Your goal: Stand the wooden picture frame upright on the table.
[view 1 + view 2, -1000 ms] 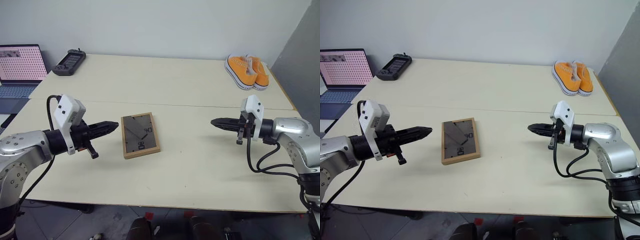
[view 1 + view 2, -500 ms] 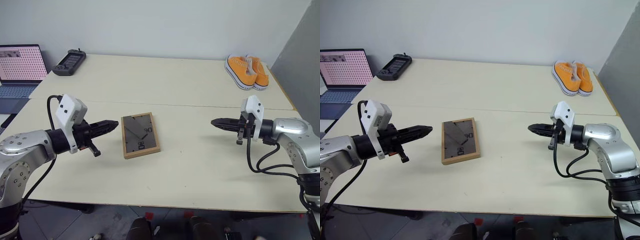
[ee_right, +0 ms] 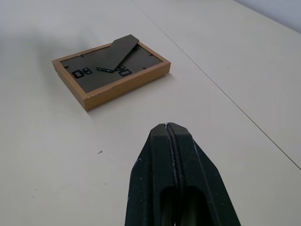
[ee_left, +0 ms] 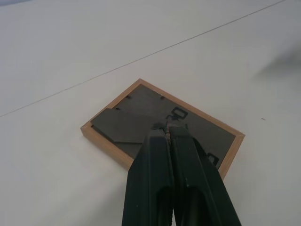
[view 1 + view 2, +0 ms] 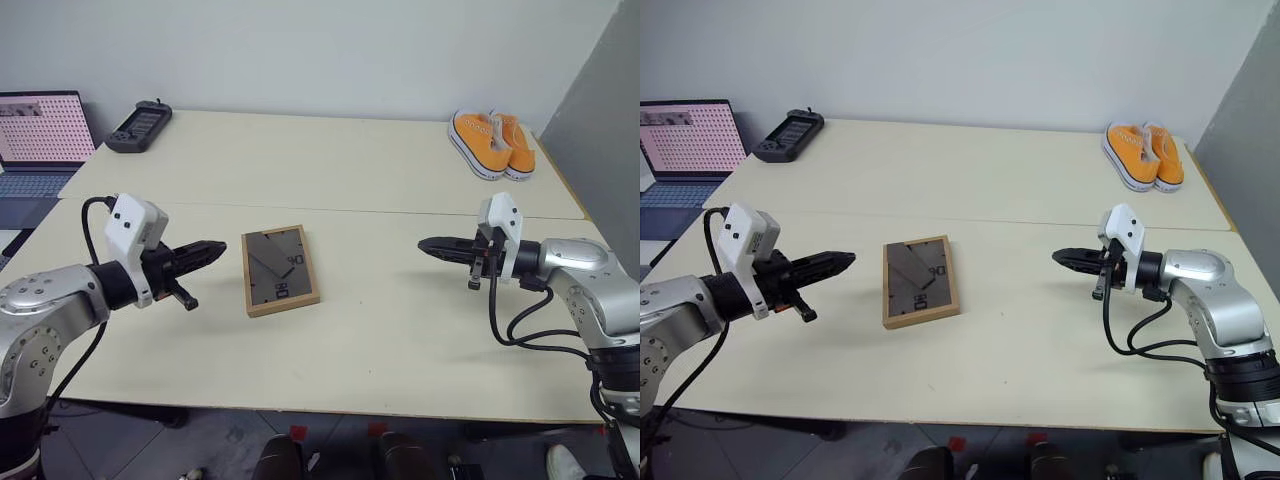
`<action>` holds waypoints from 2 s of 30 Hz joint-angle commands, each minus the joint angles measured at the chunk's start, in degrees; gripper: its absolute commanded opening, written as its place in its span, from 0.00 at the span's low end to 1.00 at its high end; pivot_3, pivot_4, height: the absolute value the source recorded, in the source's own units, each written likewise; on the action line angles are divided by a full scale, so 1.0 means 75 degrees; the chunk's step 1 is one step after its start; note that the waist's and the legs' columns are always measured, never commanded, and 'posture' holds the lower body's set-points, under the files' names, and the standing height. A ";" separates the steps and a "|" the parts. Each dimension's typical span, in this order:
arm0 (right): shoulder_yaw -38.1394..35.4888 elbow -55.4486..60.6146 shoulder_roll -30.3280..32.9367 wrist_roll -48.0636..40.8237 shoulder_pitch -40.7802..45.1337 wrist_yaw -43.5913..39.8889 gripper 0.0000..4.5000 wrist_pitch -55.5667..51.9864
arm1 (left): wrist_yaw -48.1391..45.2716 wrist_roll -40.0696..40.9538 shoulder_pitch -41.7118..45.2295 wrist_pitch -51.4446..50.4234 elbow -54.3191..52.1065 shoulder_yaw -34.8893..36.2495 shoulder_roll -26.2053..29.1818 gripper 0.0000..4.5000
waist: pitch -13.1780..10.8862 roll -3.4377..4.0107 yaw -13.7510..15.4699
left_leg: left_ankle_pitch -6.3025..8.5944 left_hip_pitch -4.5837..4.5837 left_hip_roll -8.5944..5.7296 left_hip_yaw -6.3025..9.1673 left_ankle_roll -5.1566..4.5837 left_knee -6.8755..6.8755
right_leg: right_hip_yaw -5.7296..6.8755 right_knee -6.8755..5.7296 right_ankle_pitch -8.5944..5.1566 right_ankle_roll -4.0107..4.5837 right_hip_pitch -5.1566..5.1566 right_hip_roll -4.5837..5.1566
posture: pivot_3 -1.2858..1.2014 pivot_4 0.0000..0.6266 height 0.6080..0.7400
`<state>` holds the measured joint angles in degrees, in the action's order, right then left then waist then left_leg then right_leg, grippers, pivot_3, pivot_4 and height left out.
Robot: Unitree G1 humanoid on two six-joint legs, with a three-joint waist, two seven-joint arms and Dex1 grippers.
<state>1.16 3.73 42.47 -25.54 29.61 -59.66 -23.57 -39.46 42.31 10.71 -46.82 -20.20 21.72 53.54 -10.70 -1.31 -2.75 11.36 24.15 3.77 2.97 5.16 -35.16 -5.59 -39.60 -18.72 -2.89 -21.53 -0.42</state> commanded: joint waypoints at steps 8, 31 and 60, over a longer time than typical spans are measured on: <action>0.0110 0.0630 -0.0646 0.0281 -0.0059 0.0925 0.00 -0.0036 | 0.0802 -0.1724 0.0599 0.1356 0.2007 -0.0476 -0.0641 0.01 | 0.0001 0.0000 -0.0012 | -0.0002 -0.0035 -0.0001 -0.0002 -0.0002 -0.0001 | -0.0005 -0.0034 -0.0002 0.0002 0.0013 -0.0003 | 0.52 0.24 1.00; -0.0137 0.2528 -0.0662 -0.0307 -0.1367 0.0982 0.00 -0.0921 | -0.0137 -0.4129 0.3149 0.3778 0.5962 -0.3078 -0.3141 0.01 | 0.0003 -0.0006 0.0167 | -0.0010 -0.0022 -0.0013 0.0009 0.0002 -0.0016 | 0.0002 -0.0049 -0.0001 0.0001 0.0019 -0.0004 | 0.52 0.24 1.00; -0.0358 0.2270 -0.0059 -0.0183 -0.1536 0.0826 0.00 -0.0758 | -0.1745 -0.2840 0.1434 0.0300 0.0543 -0.3443 -0.1779 0.01 | 0.0001 -0.0005 0.0093 | -0.0008 0.0001 -0.0007 0.0020 -0.0001 -0.0081 | -0.0006 -0.0051 0.0002 -0.0009 0.0024 -0.0010 | 0.52 0.24 1.00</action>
<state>-0.50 19.74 40.84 -27.57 18.38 -52.59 -31.00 -51.15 19.24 21.30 -43.81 -11.24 -4.31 39.28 -10.69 -1.35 -2.06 11.30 24.16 3.72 3.13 5.15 -35.77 -5.61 -39.98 -18.70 -2.96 -21.36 -0.50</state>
